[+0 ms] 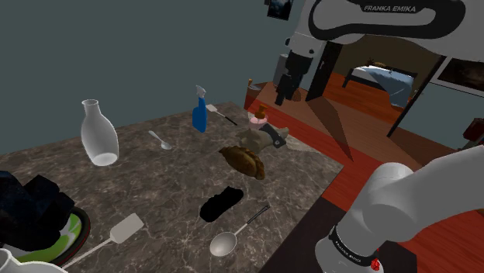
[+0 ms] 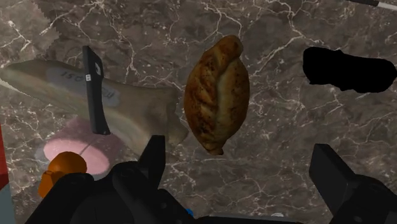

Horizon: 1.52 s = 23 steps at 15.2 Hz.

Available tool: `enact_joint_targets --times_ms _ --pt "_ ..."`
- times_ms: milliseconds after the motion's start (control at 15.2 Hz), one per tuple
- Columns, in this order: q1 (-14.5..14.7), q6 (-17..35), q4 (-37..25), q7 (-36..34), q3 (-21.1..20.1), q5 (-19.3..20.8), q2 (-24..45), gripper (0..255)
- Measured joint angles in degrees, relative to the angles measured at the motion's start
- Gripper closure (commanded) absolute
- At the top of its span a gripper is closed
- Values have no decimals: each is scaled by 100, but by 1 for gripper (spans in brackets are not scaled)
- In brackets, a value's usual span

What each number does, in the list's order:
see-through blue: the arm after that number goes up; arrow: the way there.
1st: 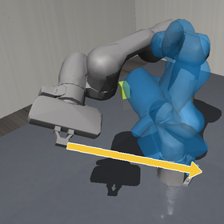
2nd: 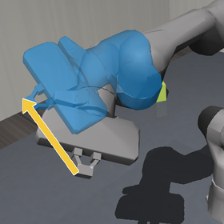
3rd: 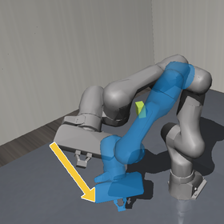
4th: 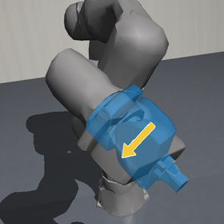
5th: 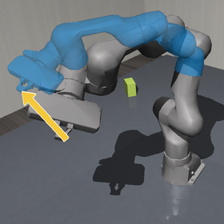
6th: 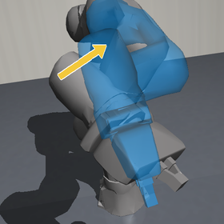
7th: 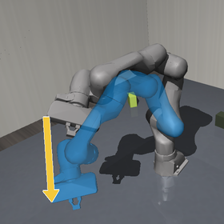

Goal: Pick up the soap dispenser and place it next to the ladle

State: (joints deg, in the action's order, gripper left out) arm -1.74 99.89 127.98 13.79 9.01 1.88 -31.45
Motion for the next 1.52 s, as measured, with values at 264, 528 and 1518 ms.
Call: enact_joint_targets --times_ms 264,528,1518 --pt "-66 334 -347 400 328 67 735 0" --pt "-119 635 -716 769 607 44 1458 0" --pt "-705 904 -3427 2248 1237 -798 4776 0"
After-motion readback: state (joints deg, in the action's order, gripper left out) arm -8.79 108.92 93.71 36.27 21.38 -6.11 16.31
